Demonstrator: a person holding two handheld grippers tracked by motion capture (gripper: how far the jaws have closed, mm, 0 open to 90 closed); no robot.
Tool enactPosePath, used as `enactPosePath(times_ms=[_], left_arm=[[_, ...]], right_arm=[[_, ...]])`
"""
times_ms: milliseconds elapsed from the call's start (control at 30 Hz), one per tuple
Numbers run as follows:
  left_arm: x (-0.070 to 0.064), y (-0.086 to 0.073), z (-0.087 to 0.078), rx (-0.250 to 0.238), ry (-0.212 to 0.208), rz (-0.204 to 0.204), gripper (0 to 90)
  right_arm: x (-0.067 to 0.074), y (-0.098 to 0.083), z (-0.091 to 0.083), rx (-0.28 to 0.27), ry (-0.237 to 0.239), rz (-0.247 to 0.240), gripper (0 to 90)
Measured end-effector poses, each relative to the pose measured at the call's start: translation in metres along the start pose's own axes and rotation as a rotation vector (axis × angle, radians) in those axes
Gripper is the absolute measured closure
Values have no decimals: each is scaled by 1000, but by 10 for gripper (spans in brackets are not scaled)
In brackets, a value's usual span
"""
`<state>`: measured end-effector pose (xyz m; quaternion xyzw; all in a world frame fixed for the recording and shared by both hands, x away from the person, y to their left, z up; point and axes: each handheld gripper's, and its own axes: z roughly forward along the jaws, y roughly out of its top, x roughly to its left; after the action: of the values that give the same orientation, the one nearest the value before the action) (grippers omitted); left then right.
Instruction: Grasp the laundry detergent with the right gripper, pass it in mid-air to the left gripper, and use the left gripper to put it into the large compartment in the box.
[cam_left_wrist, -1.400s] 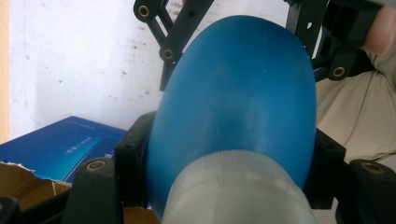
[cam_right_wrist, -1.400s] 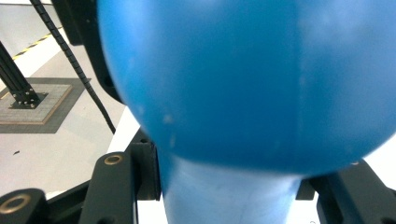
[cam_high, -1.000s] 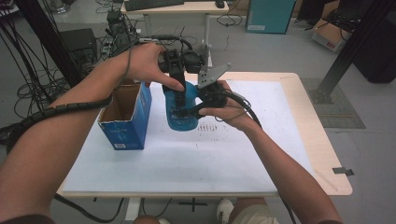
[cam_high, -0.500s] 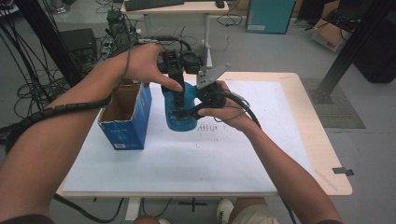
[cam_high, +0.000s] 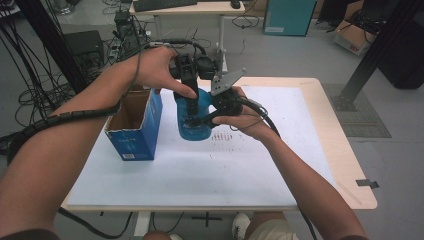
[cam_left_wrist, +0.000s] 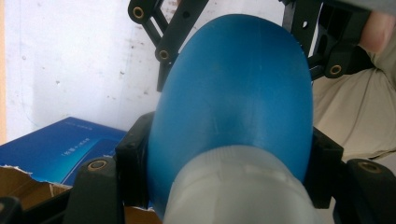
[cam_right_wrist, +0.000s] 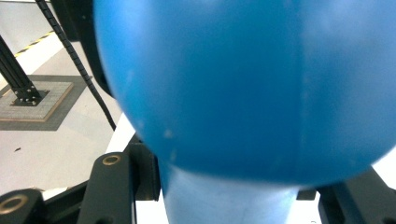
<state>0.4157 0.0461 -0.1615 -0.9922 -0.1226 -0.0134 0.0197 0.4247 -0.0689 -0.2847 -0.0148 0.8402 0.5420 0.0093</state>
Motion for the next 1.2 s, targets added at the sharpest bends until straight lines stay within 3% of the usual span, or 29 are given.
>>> enactPosePath(times_ms=[33, 100, 1200], left_arm=[[-1, -1, 1, -10, 14, 1, 355], [0, -1, 0, 0, -2, 0, 355], [-2, -2, -3, -21, -4, -11, 358]], right_arm=[[0, 0, 0, 0, 0, 0, 430], [0, 0, 1, -3, 1, 1, 429], [1, 1, 0, -21, 11, -1, 425]])
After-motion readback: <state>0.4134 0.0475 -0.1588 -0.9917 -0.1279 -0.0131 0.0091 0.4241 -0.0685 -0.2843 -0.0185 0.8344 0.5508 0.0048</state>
